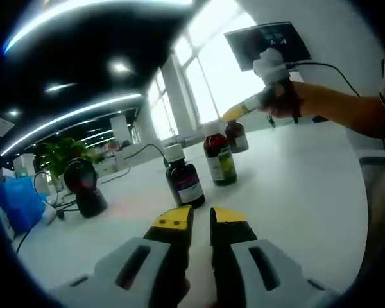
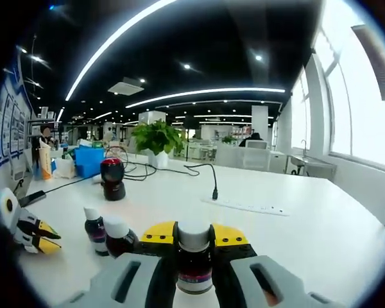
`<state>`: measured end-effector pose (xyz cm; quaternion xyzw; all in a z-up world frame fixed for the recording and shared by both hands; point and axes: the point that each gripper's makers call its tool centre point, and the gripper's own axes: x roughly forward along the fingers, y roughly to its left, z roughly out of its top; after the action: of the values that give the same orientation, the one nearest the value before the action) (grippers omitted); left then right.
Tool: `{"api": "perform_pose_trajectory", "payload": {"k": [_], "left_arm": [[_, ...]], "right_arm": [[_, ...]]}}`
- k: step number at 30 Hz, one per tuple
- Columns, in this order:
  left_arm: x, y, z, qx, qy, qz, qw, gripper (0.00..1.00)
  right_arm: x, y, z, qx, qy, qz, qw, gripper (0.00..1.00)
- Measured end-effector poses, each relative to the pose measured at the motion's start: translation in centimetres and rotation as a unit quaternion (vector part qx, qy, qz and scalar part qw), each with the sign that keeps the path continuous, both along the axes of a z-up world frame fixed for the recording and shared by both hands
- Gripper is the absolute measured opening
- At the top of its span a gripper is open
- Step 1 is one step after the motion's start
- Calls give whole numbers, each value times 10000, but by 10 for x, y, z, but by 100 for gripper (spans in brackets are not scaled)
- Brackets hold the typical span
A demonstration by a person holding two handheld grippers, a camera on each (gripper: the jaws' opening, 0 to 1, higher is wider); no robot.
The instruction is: Rotate the medicine bottle to make it face forward pick up the medicine bottle inspect the drug traceability code place the medicine on the table
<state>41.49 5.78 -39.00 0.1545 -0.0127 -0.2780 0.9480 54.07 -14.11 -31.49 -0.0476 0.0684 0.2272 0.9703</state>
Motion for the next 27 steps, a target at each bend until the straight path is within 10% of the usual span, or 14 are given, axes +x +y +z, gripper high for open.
{"api": "perform_pose_trajectory", "payload": {"k": [27], "left_arm": [[-1,0,-1,43,-7,-15,10000,3]], "right_arm": [[-18,6,-25,95,177,9,9998,15]]}}
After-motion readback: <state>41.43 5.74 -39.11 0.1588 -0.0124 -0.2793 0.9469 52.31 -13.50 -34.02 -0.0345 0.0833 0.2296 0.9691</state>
